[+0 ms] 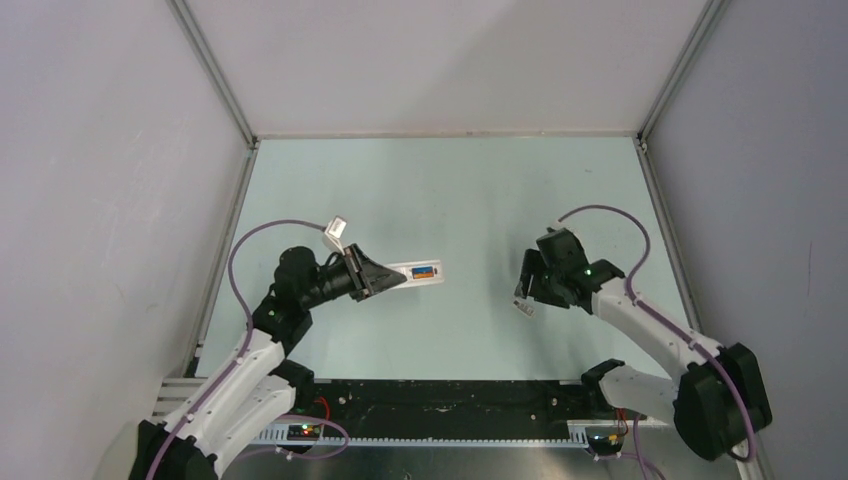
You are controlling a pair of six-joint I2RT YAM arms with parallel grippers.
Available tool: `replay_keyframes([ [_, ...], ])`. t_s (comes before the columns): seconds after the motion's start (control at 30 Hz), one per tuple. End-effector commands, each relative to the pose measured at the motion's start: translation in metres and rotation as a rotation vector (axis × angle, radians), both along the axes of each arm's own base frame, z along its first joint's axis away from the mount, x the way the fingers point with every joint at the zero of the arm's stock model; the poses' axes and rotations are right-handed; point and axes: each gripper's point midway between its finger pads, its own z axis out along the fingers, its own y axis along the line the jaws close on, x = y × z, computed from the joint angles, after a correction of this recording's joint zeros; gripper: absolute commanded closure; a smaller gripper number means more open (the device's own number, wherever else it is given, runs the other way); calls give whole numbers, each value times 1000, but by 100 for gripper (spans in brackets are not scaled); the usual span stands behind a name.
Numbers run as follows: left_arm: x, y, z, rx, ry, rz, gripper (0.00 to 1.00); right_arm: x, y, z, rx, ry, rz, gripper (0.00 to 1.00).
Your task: Load the batteries into the remote control
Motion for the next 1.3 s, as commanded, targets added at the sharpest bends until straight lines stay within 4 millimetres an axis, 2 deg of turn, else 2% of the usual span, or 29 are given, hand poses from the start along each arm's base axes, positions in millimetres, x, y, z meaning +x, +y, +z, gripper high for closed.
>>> replay_keyframes([
  [0.0, 0, 0, 9, 47, -58, -41, 100, -5, 12, 3, -90, 59, 318, 29],
  [0.1, 1, 2, 4, 71, -32, -43, 100, -5, 24, 1, -120, 96, 444, 29],
  [0.27, 0, 3, -1, 90, -3, -48, 100, 8, 21, 5, -214, 112, 443, 29],
  [0.47, 1, 3, -2, 95, 2, -51, 100, 1, 18, -18, -231, 260, 473, 29],
  [0.63, 0, 3, -3, 99, 4, -55, 100, 7, 15, -24, -249, 302, 483, 29],
  [0.77, 0, 3, -2, 101, 4, -57, 100, 0, 18, -38, -210, 380, 489, 32],
  [0.93, 0, 4, -3, 103, 3, -57, 100, -4, 22, -48, -201, 417, 506, 33],
  [1.1, 0, 5, -1, 100, -2, -59, 100, -1, 17, -58, -212, 439, 510, 33],
  [1.17, 0, 5, 0, 99, -2, -59, 100, -2, 17, -61, -215, 450, 512, 36],
  [1.27, 1, 5, 0, 101, -2, -59, 100, -5, 22, -63, -211, 461, 519, 47],
])
